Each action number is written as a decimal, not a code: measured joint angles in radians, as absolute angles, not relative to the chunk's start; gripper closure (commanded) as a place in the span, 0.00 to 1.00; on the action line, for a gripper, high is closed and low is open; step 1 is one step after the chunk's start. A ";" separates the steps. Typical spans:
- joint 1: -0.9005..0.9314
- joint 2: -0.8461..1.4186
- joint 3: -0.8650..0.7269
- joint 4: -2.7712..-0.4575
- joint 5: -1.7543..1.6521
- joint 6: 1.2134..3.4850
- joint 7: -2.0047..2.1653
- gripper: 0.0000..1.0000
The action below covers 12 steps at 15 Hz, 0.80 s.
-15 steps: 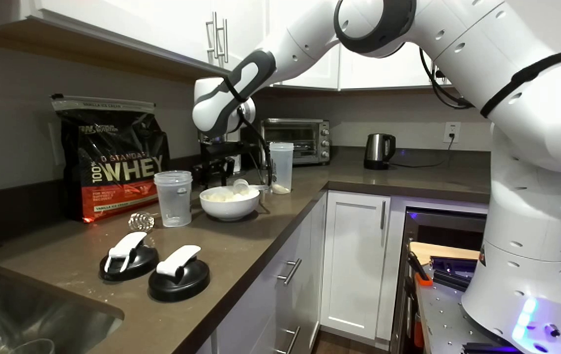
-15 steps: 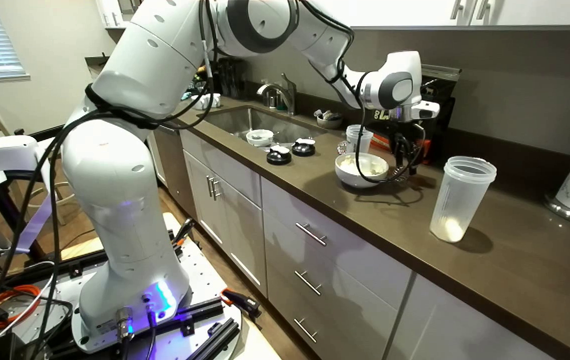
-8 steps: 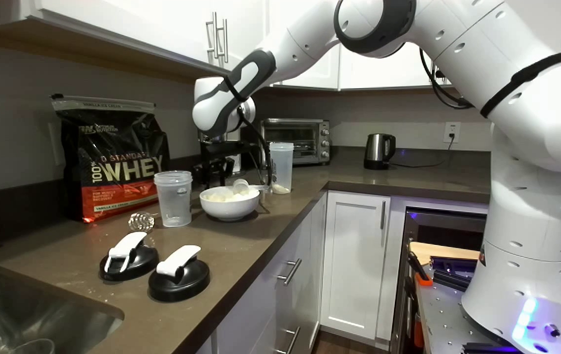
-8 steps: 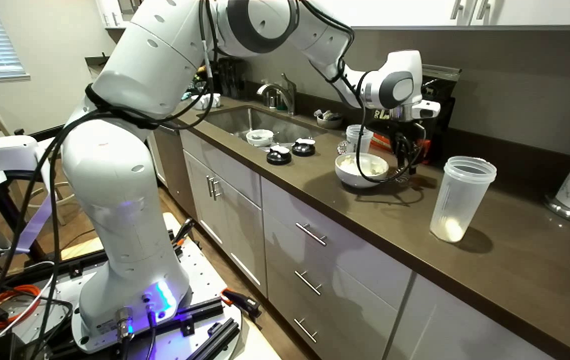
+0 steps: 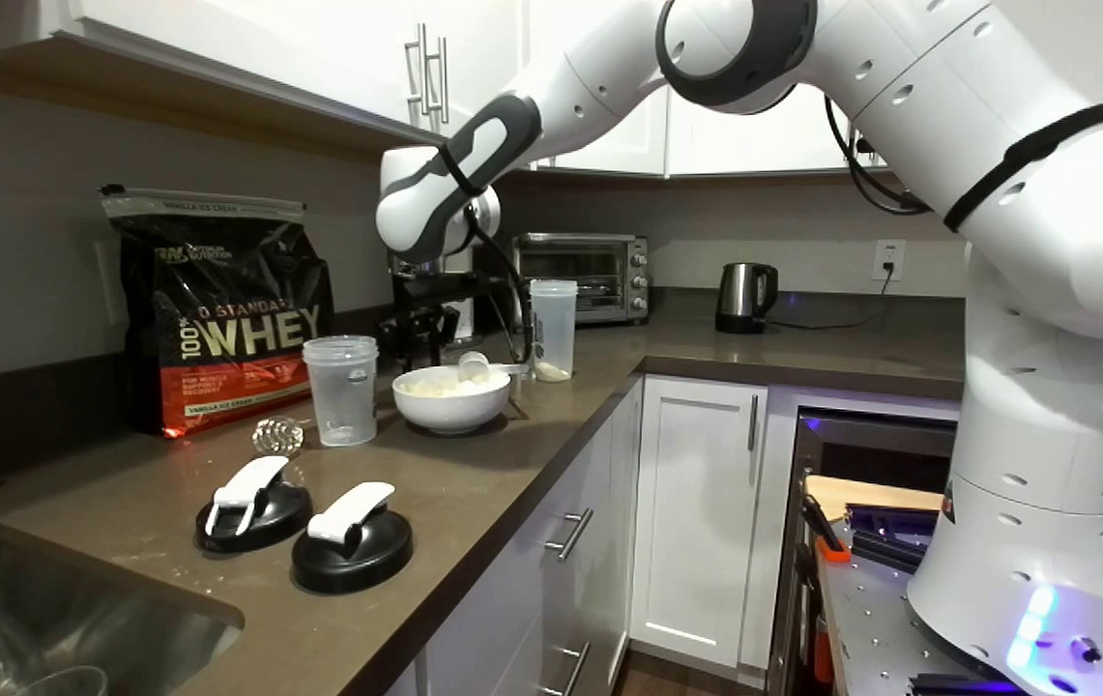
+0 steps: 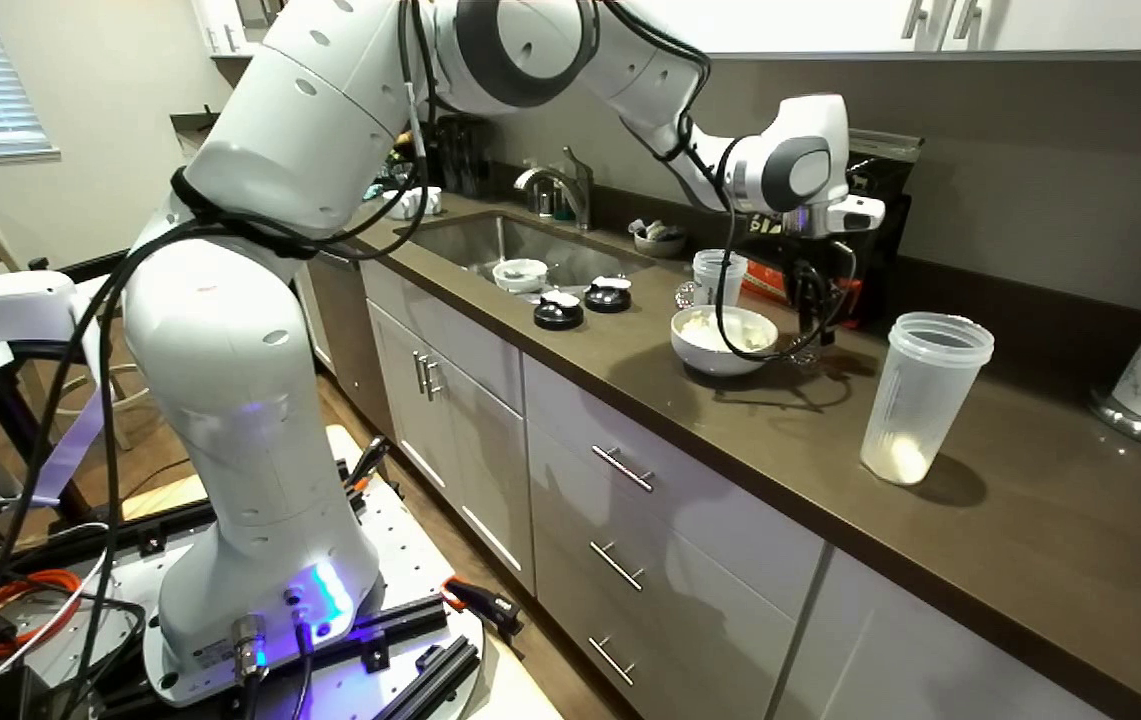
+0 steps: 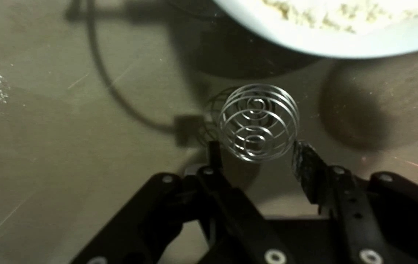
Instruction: Put the metal thing in the bigger cup
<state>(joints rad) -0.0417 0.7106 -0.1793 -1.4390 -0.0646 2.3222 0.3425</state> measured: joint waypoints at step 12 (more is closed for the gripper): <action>-0.045 0.711 -0.168 -1.469 -0.064 2.322 0.343 0.48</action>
